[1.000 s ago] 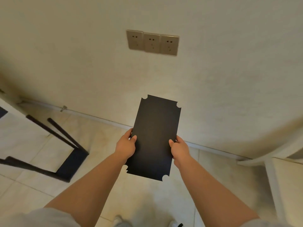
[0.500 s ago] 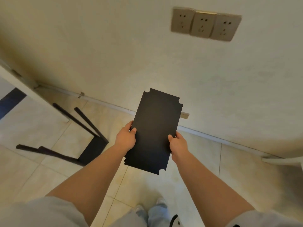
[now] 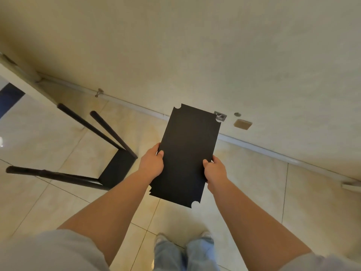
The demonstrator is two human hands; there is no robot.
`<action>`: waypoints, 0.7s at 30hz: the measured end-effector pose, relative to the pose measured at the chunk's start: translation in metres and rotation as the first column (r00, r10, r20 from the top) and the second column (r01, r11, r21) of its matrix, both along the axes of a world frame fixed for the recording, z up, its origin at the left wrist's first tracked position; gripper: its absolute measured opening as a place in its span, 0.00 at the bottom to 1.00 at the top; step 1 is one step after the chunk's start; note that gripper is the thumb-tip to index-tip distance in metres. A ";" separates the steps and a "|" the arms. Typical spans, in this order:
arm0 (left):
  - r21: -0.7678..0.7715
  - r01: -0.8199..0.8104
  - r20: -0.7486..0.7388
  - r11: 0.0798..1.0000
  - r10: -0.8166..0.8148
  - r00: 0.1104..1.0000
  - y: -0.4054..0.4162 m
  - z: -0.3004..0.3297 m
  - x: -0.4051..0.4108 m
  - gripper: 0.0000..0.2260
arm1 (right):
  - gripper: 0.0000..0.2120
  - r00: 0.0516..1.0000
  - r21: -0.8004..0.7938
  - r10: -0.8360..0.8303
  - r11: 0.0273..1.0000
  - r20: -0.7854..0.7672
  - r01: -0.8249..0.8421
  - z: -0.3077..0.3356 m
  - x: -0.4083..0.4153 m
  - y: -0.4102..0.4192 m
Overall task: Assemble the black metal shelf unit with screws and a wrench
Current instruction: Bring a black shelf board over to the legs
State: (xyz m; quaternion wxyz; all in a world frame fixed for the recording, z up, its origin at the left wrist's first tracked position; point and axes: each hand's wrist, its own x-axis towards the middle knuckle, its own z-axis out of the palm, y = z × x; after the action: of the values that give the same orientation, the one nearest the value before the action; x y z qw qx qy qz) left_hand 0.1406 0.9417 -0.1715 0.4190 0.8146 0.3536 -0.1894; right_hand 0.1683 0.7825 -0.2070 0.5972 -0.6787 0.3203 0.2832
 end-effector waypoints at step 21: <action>0.023 -0.168 -0.132 0.986 0.169 0.977 0.083 -0.396 0.001 0.20 | 0.21 0.978 -0.078 0.144 0.985 -0.150 -0.157 -0.388 0.022 0.092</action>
State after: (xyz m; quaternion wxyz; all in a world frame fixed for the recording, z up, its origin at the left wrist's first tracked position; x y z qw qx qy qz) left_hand 0.1417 1.0251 -0.5670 0.4041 0.7696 0.4498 -0.2054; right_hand 0.1905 0.8747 -0.5954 0.5185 -0.7047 0.3227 0.3611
